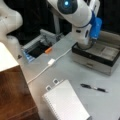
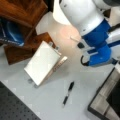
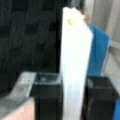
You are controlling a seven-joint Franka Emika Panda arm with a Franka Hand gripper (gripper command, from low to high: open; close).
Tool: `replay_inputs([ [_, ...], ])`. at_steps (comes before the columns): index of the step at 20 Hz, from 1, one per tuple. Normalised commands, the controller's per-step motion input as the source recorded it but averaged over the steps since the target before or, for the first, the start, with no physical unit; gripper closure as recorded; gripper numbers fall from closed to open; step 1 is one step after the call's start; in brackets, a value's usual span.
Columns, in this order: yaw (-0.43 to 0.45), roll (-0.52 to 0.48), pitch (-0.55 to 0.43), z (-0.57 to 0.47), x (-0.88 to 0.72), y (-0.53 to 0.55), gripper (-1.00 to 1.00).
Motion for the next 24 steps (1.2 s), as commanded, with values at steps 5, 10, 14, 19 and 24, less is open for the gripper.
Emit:
replay_inputs([
  [5,0.014,0.102,0.073,0.21,0.0,0.13,1.0],
  [10,-0.064,0.115,0.062,0.11,0.09,0.25,1.0],
  [14,-0.109,0.075,0.048,-0.01,0.2,0.23,1.0],
  [19,-0.07,0.009,0.085,0.03,0.18,0.1,-1.0],
  [24,-0.001,-0.087,0.13,0.12,0.15,-0.04,-1.0],
])
